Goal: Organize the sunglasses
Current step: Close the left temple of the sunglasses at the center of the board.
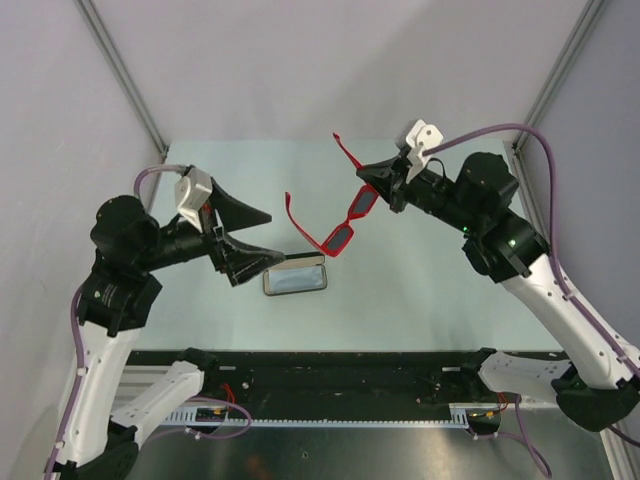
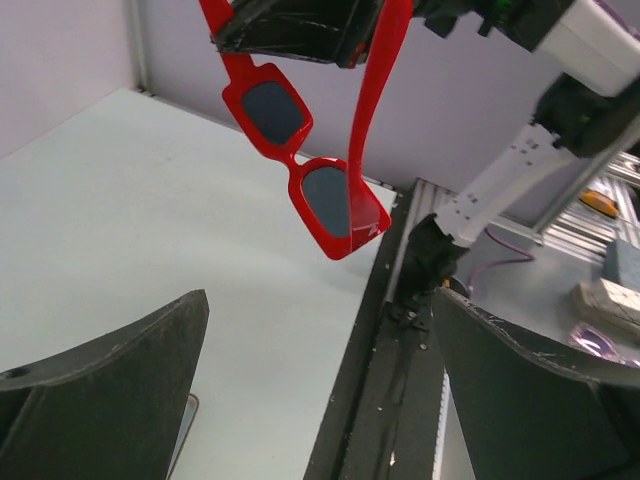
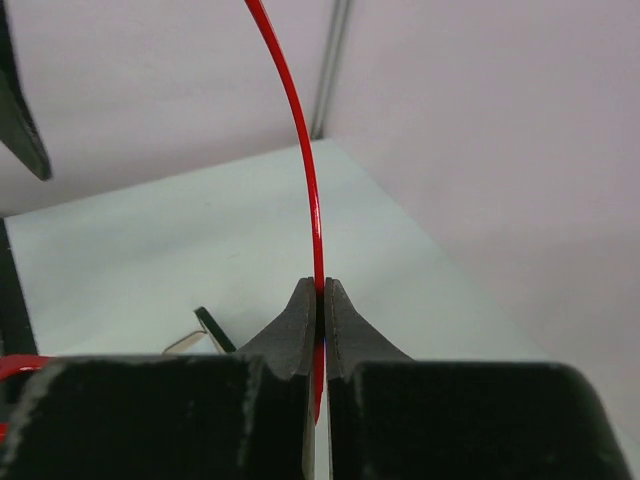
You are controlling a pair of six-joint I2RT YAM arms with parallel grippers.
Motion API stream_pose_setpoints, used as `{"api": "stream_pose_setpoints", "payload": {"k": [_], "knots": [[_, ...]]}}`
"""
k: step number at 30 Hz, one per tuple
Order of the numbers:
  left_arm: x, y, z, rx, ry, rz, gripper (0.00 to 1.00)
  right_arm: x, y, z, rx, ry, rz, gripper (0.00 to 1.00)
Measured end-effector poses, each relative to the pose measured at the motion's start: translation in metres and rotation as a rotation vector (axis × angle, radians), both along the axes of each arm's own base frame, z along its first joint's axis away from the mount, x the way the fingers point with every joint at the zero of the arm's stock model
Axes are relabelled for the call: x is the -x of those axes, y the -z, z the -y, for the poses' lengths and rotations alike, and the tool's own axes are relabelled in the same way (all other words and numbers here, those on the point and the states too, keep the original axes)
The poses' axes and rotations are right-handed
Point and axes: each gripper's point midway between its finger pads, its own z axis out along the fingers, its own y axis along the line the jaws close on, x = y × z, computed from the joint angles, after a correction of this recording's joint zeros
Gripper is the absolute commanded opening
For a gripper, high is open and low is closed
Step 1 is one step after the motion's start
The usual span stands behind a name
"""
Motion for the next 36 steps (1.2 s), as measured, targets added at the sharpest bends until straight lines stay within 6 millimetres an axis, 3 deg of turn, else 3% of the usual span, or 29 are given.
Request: {"api": "stream_pose_setpoints", "payload": {"k": [6,12,17,22,28,36], "knots": [[0.021,0.001,0.009,0.008,0.153,-0.032,1.0,0.036,-0.015,-0.012,-0.043,-0.09,0.014,0.0],[0.03,0.011,0.024,0.0,0.259,-0.104,1.0,0.056,-0.008,-0.032,-0.039,-0.163,-0.012,0.0],[0.032,0.008,0.026,0.01,0.258,-0.095,1.0,0.067,-0.004,-0.043,-0.034,-0.198,-0.02,0.0],[0.033,0.008,0.028,0.017,0.27,-0.087,1.0,0.069,-0.004,-0.047,-0.035,-0.198,-0.021,0.0],[0.029,0.029,0.021,0.004,0.186,-0.087,1.0,0.06,-0.011,-0.043,-0.059,-0.14,-0.004,0.0],[0.034,0.028,0.021,0.003,0.21,-0.07,1.0,0.055,-0.016,-0.039,-0.067,-0.107,0.02,0.0]]}}
